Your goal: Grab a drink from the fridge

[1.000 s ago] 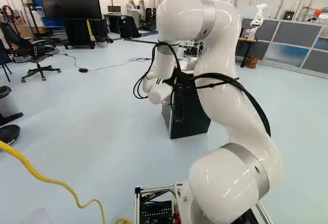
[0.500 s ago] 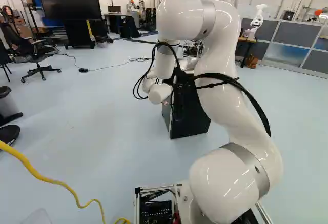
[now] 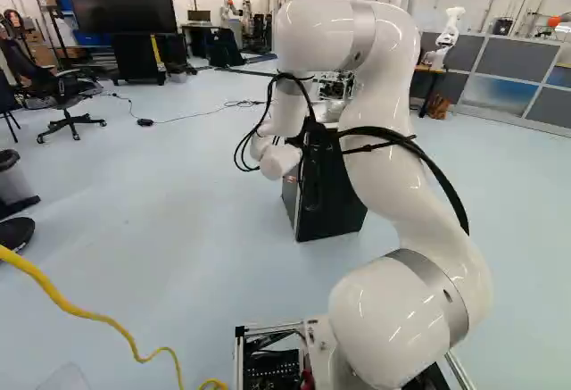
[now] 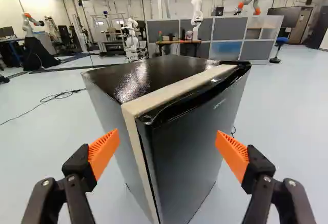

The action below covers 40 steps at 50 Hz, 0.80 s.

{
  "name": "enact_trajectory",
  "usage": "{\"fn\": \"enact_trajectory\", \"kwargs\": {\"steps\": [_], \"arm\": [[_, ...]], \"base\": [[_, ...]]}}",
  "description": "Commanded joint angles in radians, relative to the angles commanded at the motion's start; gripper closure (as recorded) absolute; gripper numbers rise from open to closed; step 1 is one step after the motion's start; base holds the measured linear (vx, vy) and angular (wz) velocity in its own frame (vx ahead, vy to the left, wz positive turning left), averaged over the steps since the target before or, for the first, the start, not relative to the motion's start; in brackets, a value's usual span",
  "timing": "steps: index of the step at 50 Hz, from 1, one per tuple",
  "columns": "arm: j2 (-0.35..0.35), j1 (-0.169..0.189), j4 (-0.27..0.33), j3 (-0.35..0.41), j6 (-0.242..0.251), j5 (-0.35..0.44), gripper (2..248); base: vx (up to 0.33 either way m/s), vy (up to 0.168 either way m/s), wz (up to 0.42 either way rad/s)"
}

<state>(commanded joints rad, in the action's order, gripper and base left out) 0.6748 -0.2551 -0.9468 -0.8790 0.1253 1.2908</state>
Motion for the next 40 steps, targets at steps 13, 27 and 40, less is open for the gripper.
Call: {"fn": "enact_trajectory", "kwargs": {"steps": [13, 27, 40], "arm": [[0.014, 0.015, 0.0, -0.023, 0.0, 0.0, 3], [0.019, 0.03, 0.0, -0.031, 0.0, 0.0, 3], [0.022, 0.045, 0.0, -0.035, 0.0, 0.0, 3]], "base": [[0.0, 0.0, 0.0], [0.0, 0.0, 0.0], [0.0, 0.0, 0.0]]}}
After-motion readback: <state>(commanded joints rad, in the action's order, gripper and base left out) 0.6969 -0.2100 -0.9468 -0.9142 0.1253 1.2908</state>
